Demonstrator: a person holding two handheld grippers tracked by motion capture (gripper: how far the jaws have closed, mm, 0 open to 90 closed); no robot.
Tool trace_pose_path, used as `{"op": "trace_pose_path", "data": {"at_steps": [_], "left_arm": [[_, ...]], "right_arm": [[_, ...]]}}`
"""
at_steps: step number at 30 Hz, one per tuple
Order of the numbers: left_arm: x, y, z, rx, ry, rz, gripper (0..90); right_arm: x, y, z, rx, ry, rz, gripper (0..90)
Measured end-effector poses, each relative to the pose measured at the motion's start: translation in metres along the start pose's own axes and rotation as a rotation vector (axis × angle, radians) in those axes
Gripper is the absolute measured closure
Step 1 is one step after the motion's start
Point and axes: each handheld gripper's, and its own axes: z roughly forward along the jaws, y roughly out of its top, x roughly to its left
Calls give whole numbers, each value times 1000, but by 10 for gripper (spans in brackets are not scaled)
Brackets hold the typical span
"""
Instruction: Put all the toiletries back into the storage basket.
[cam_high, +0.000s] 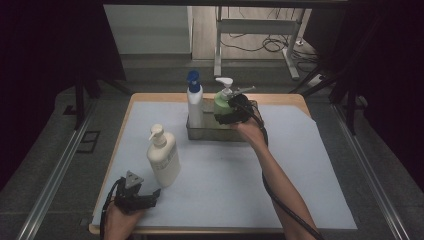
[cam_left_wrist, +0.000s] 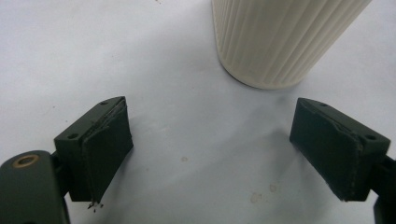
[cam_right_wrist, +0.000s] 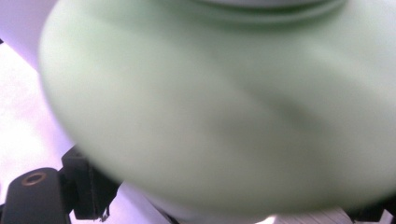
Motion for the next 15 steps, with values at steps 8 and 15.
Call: {"op": "trace_pose_path", "data": {"at_steps": [8,15], "left_arm": [[0,0,0,-1,2,3,122],[0,-1,0,-2,3,5,123]], "right_arm": [[-2,-8,-13,-17,12,-17,130],[-4,-18,-22,-15,34,1,138]]}}
